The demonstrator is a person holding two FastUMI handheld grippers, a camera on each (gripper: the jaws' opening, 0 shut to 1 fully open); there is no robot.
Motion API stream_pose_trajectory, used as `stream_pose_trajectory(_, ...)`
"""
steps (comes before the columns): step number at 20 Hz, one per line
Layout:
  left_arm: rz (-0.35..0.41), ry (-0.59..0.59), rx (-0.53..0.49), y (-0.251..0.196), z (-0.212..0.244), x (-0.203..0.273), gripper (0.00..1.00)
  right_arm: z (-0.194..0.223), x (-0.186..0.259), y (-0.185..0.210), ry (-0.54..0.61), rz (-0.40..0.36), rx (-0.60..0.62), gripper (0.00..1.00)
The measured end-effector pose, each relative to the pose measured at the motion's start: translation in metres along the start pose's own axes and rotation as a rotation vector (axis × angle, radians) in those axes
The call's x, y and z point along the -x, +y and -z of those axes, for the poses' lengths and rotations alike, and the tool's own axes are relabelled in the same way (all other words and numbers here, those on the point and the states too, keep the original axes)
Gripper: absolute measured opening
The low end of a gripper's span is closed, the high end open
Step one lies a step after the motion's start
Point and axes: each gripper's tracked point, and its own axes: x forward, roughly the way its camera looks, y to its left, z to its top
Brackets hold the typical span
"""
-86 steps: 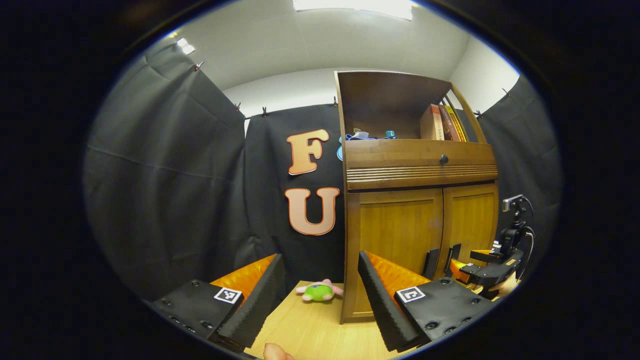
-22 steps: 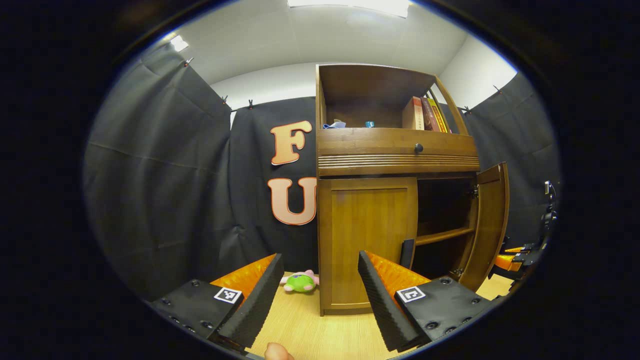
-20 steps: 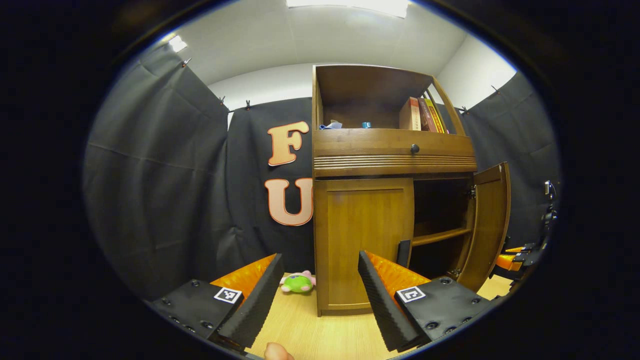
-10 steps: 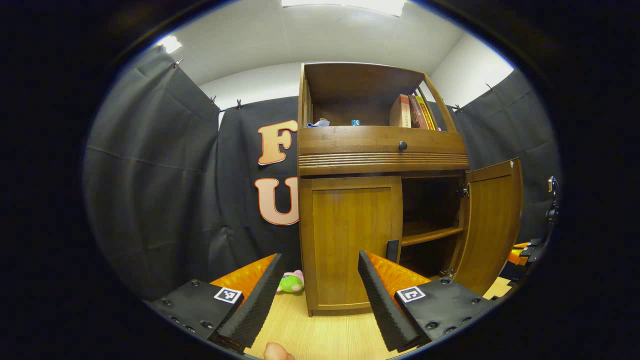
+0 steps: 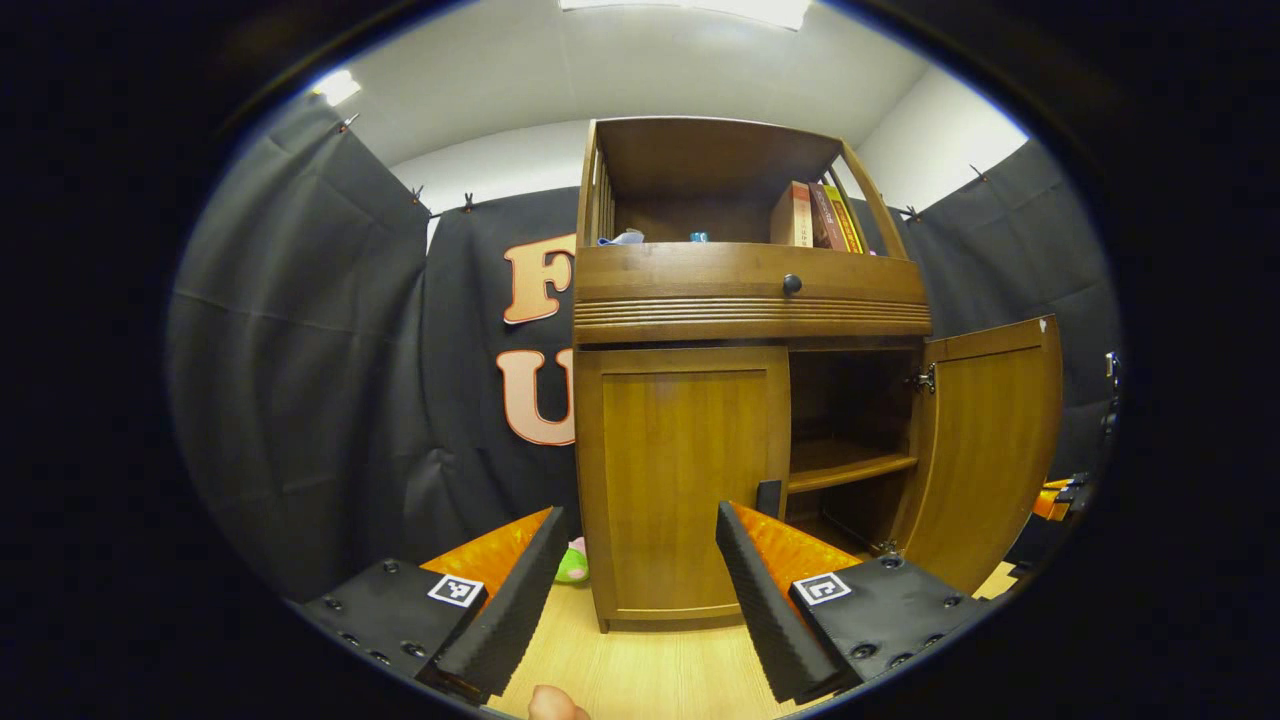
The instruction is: Open the right door of the double-door shoe cabinet with the right hand, and open the left door with the left hand.
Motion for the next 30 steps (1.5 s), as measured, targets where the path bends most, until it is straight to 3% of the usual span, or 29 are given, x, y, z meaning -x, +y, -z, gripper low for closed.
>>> stream_pose_trajectory(1,0.007,0.001,0.001,-0.004,0.002,-0.001,0.95,0.000,-0.001,-0.006,-0.001,0.005,-0.005,0.07)
stream_pose_trajectory(3,0.015,0.002,-0.003,-0.013,0.003,-0.005,0.95,-0.001,-0.001,-0.017,-0.002,0.015,-0.015,0.06)
stream_pose_trajectory(4,0.014,0.002,-0.004,-0.015,0.003,-0.006,0.95,-0.001,0.001,-0.020,-0.002,0.016,-0.022,0.19)
stream_pose_trajectory(5,0.017,0.001,-0.006,-0.019,0.004,-0.007,0.95,-0.003,0.004,-0.027,-0.007,0.024,-0.029,0.18)
stream_pose_trajectory(6,0.021,-0.001,-0.007,-0.023,0.004,-0.008,0.95,-0.005,0.006,-0.030,-0.013,0.025,-0.036,0.01)
stream_pose_trajectory(7,0.026,-0.002,-0.006,-0.028,0.004,-0.010,0.95,-0.006,0.009,-0.031,-0.019,0.015,-0.047,0.01)
stream_pose_trajectory(8,0.031,-0.002,-0.005,-0.033,0.005,-0.012,0.95,-0.005,0.012,-0.029,-0.019,0.004,-0.057,0.18)
stream_pose_trajectory(9,0.037,-0.003,-0.003,-0.039,0.006,-0.017,0.95,-0.006,0.018,-0.030,-0.019,0.007,-0.054,0.04)
stream_pose_trajectory(12,0.050,0.002,-0.003,-0.052,0.015,-0.029,0.95,-0.011,0.026,-0.035,-0.042,0.043,-0.012,0.06)
stream_pose_trajectory(13,0.058,0.003,-0.004,-0.060,0.017,-0.034,0.95,-0.014,0.029,-0.036,-0.049,0.050,-0.005,0.00)
stream_pose_trajectory(15,0.073,0.005,-0.012,-0.072,0.023,-0.045,0.96,-0.019,0.034,-0.037,-0.058,0.062,-0.003,0.23)
stream_pose_trajectory(17,0.089,0.016,-0.019,-0.087,0.034,-0.058,0.95,-0.023,0.040,-0.038,-0.066,0.067,-0.009,0.28)
stream_pose_trajectory(18,0.095,0.023,-0.019,-0.093,0.039,-0.065,0.95,-0.024,0.043,-0.036,-0.064,0.062,-0.014,0.20)
stream_pose_trajectory(22,0.112,0.033,-0.024,-0.116,0.054,-0.093,0.96,-0.025,0.050,-0.028,-0.053,0.036,-0.021,0.42)
stream_pose_trajectory(24,0.102,0.036,-0.040,-0.121,0.065,-0.107,0.97,-0.026,0.052,-0.025,-0.054,0.025,-0.029,0.75)
stream_pose_trajectory(25,0.099,0.040,-0.045,-0.124,0.070,-0.112,0.97,-0.028,0.052,-0.024,-0.056,0.024,-0.033,0.71)
stream_pose_trajectory(28,0.093,0.050,-0.046,-0.132,0.080,-0.132,0.97,-0.034,0.052,-0.028,-0.070,0.037,-0.047,0.95)
stream_pose_trajectory(30,0.096,0.052,-0.041,-0.134,0.088,-0.144,0.97,-0.036,0.050,-0.028,-0.080,0.038,-0.054,0.99)
